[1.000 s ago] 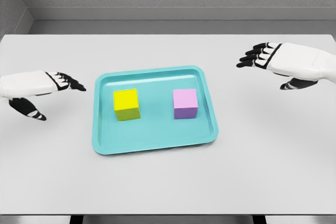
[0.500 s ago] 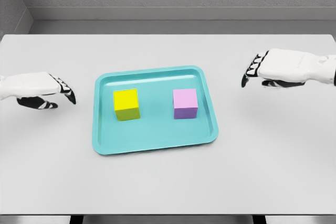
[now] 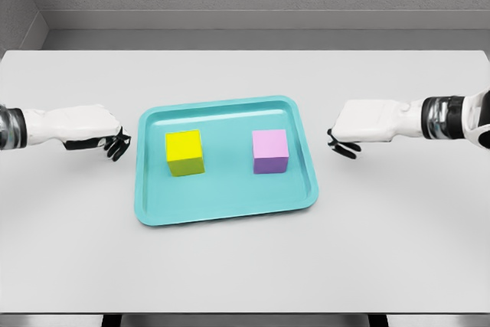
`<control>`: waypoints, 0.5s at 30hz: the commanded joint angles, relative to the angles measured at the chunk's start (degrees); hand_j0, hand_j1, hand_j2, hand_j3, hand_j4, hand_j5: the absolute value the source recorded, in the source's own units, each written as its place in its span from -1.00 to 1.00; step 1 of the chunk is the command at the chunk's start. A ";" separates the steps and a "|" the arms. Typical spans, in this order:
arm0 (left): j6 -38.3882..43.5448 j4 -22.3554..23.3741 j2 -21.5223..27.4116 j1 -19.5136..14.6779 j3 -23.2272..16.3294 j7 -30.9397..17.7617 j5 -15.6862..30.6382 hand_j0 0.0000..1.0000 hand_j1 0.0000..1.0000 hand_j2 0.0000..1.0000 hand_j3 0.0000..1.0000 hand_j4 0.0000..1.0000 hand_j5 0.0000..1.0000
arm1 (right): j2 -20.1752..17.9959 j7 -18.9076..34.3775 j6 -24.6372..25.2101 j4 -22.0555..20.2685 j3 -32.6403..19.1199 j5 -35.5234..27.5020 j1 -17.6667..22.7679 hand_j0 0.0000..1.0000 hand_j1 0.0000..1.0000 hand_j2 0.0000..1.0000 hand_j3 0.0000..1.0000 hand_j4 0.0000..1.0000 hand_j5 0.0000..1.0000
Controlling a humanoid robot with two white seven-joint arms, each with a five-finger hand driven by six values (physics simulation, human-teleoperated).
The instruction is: Push two cubes
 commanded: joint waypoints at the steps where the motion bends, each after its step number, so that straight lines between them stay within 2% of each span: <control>1: 0.13 0.00 -2.06 -0.09 0.01 0.01 0.24 -0.77 -0.77 -0.77 -0.77 -0.77 -0.77 | 1.29 -0.01 0.14 0.93 1.12 0.14 -0.17 -1.00 -1.00 -1.00 -1.00 -1.00 -1.00; 3: 0.13 0.53 -5.40 -0.26 0.01 0.01 -1.60 -0.77 -0.77 -0.77 -0.77 -0.77 -0.77 | 2.08 -0.01 0.14 1.99 1.21 0.23 -0.44 -1.00 -1.00 -1.00 -1.00 -1.00 -1.00; 5: 0.13 2.11 -7.60 -0.61 0.01 0.01 -2.66 -0.77 -0.77 -0.77 -0.77 -0.77 -0.77 | 3.93 -0.01 0.14 5.24 1.38 0.23 -0.88 -1.00 -1.00 -1.00 -1.00 -1.00 -1.00; 7: 0.13 3.34 -9.53 -1.14 0.01 0.01 -4.85 -0.77 -0.77 -0.77 -0.77 -0.77 -0.77 | 4.89 -0.01 0.14 5.50 2.70 0.23 -1.67 -1.00 -1.00 -1.00 -1.00 -1.00 -1.00; 15: 0.13 5.89 -9.62 -1.67 0.10 0.01 -6.97 -0.77 -0.77 -0.77 -0.77 -0.77 -0.77 | 8.67 -0.01 0.14 9.28 5.51 1.02 -3.43 -0.97 -0.97 -0.97 -0.97 -0.97 -0.97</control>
